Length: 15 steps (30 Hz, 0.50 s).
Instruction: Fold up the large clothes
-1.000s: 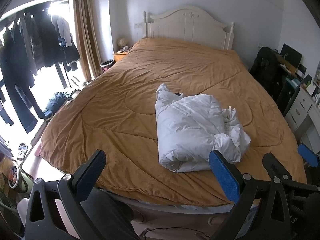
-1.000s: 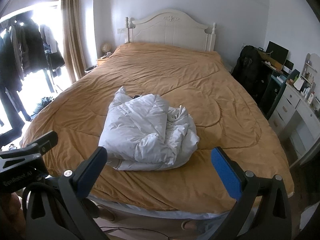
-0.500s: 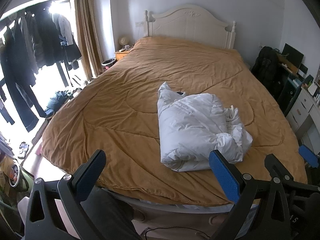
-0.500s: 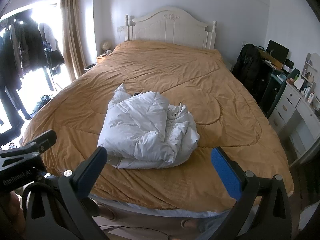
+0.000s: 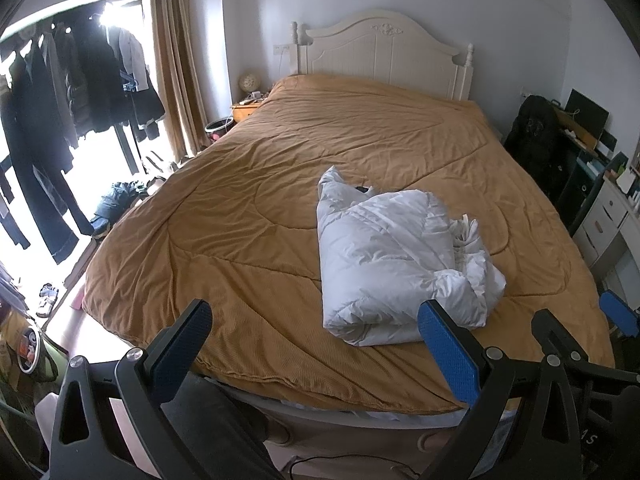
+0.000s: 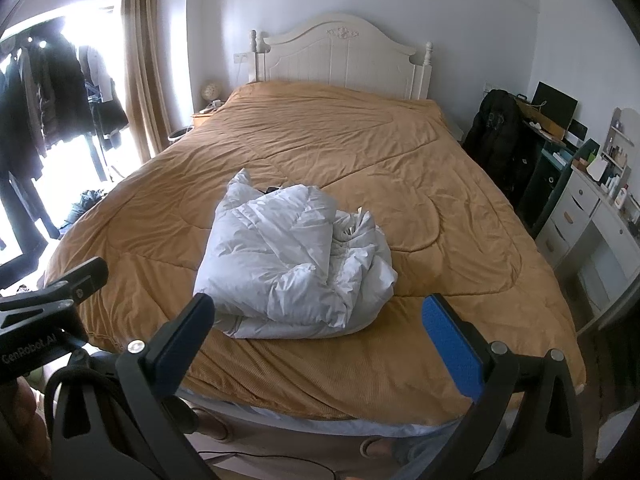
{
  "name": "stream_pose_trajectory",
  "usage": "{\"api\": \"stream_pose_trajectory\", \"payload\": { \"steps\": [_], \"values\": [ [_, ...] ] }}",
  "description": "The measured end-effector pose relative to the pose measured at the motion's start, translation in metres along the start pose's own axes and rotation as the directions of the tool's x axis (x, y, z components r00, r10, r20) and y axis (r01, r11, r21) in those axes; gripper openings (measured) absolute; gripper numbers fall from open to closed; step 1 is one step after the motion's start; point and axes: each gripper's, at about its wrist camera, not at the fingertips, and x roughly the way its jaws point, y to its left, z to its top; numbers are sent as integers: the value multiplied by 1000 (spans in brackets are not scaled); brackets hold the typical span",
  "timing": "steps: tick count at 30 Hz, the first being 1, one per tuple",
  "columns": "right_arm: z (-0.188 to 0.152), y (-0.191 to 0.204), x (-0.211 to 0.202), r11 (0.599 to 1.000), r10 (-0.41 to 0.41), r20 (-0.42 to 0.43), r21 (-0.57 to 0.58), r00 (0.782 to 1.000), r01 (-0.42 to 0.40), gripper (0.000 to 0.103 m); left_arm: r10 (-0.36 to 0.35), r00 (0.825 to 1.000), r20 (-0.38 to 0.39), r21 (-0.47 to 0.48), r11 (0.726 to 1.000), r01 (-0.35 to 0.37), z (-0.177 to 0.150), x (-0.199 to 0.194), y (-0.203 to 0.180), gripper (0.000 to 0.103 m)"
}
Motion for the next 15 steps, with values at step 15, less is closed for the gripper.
{"api": "stream_pose_trajectory", "payload": {
  "steps": [15],
  "values": [
    [1,0,0,1000,-3,-1,-3,1000,3,103,-1,1000,-6,0,1000,1,3,2,-2,103]
  ]
}}
